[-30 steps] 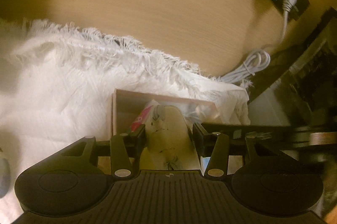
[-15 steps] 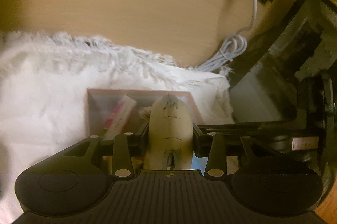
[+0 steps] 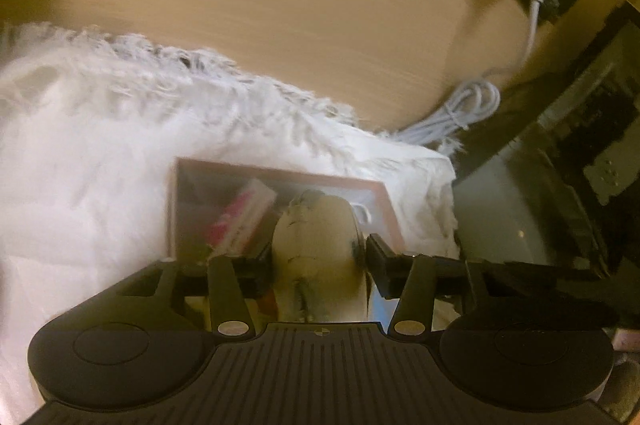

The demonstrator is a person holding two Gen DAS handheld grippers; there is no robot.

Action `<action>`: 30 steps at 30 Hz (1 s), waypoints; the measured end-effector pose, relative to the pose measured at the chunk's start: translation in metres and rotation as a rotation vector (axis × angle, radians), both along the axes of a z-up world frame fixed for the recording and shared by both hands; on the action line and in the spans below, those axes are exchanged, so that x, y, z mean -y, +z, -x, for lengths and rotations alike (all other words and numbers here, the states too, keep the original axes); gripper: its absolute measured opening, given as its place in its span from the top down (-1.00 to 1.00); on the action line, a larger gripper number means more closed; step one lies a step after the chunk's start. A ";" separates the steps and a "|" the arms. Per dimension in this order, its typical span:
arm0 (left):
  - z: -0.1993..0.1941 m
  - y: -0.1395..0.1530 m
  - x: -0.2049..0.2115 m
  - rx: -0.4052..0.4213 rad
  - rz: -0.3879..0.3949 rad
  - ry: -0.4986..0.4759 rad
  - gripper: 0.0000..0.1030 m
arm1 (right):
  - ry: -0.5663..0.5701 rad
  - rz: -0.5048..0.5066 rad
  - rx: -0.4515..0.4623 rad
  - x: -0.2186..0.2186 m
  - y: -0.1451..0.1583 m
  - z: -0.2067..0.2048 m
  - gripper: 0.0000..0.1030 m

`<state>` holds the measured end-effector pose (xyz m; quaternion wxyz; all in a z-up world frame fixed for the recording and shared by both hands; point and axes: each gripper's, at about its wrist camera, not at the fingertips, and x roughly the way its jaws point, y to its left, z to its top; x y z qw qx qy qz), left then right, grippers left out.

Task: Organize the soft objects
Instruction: 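Lower both items into the pink box and open both tools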

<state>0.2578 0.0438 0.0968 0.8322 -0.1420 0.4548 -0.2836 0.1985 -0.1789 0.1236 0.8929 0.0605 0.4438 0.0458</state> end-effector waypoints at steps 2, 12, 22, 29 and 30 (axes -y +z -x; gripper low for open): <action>0.001 0.010 -0.005 0.021 0.009 -0.005 -0.02 | 0.003 0.010 0.015 -0.002 0.004 0.003 0.18; 0.015 0.024 -0.007 0.099 -0.169 -0.017 0.43 | 0.013 0.023 0.024 -0.020 0.000 0.011 0.17; 0.008 0.015 -0.013 0.031 -0.006 -0.035 0.55 | -0.052 0.069 0.064 -0.027 0.004 0.070 0.16; 0.098 0.047 -0.045 0.284 0.009 0.061 0.55 | -0.041 0.057 0.103 -0.030 -0.010 0.118 -0.06; 0.117 0.045 -0.048 0.306 0.003 0.087 0.55 | -0.020 0.061 0.110 -0.032 -0.013 0.127 -0.08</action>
